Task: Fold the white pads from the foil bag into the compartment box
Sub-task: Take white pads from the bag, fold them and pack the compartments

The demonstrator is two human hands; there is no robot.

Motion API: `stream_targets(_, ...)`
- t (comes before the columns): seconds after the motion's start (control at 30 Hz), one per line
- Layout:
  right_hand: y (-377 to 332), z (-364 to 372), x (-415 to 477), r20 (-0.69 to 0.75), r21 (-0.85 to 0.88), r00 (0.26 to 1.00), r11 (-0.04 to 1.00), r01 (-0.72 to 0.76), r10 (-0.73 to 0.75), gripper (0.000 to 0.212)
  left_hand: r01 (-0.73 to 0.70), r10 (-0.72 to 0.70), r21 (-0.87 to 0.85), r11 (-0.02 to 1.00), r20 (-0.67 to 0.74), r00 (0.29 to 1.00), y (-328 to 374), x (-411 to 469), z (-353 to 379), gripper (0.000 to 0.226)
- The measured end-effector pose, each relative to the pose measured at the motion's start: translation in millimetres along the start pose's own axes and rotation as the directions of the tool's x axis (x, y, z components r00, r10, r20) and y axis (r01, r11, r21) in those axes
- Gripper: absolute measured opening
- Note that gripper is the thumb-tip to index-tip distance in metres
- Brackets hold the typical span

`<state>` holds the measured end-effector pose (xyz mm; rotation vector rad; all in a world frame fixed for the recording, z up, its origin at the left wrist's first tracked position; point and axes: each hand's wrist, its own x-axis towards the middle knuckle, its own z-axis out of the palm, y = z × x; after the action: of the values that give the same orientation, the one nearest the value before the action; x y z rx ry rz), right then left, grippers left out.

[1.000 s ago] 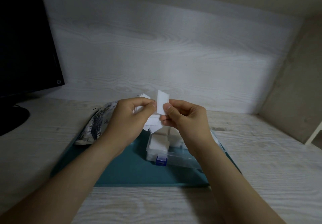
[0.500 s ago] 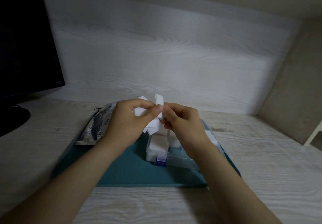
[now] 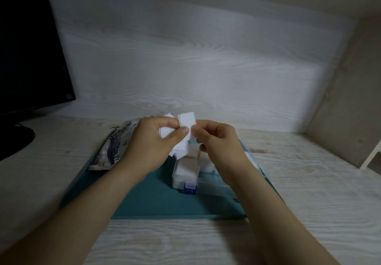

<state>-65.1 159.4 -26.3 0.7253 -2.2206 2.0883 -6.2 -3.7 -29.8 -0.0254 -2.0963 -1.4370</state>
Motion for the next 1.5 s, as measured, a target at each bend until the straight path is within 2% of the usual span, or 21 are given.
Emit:
stream_targets(0.17,-4.1,-4.7,5.0,-0.136,0.17,0.99,0.985,-0.014,0.037,0.025,0.076,-0.071,-0.026,0.997,0.141,0.987,3.8,0.6,-3.7,0.054)
stream_targets(0.27,-3.8,-8.2,5.3,-0.145,0.191,0.989,0.981,0.017,0.012,0.03,0.028,-0.032,0.024,0.999,0.219,0.975,1.6,-0.5,-4.3,0.065)
stream_targets(0.4,-7.7,-6.4,3.0,-0.068,0.038,0.985,0.986,0.16,-0.157,0.03,0.045,-0.054,0.042,0.998,0.261,0.964,0.2,-1.5,-5.3,0.064)
stream_targets(0.53,-2.7,-6.0,4.0,0.054,-0.186,0.953,0.935,0.302,-0.297,0.034,0.045,-0.052,0.029,0.999,0.298,0.953,-1.3,-0.4,-5.3,0.065)
stream_targets(0.63,4.6,-5.3,5.2,0.084,-0.339,0.937,0.874,0.348,-0.34,0.032,0.045,-0.047,0.013,0.999,0.326,0.944,-4.0,-0.8,-6.0,0.065)
stream_targets(0.73,6.8,-6.5,5.3,0.089,-0.394,0.933,0.848,0.355,-0.349,0.029,0.044,-0.048,0.02,0.999,0.333,0.942,-7.2,0.4,-7.4,0.067)
stream_targets(0.93,14.7,-4.4,4.3,0.134,-0.643,0.905,0.659,0.39,-0.404,0.028,0.033,-0.065,0.101,0.994,0.338,0.939,-9.8,1.7,-9.4,0.076)
stream_targets(1.1,13.0,-4.8,5.4,0.159,-0.571,0.887,0.693,0.441,-0.434,0.021,0.015,-0.038,0.086,0.996,0.282,0.959,-6.1,1.7,-9.8,0.074)
stream_targets(1.27,10.7,-5.2,7.3,0.052,-0.58,0.859,0.685,0.441,-0.509,0.013,0.006,-0.028,0.071,0.997,0.303,0.952,-5.2,2.5,-12.0,0.075)
stream_targets(1.43,8.4,-11.0,8.5,-0.061,-0.475,0.877,0.787,0.394,-0.476,0.009,0.016,-0.032,0.054,0.998,0.288,0.957,-7.5,4.9,-11.8,0.073)
stream_targets(1.5,5.6,-13.9,9.9,-0.091,-0.335,0.887,0.852,0.402,-0.454,0.007,0.029,-0.042,0.051,0.998,0.273,0.961,-9.8,6.2,-11.5,0.071)
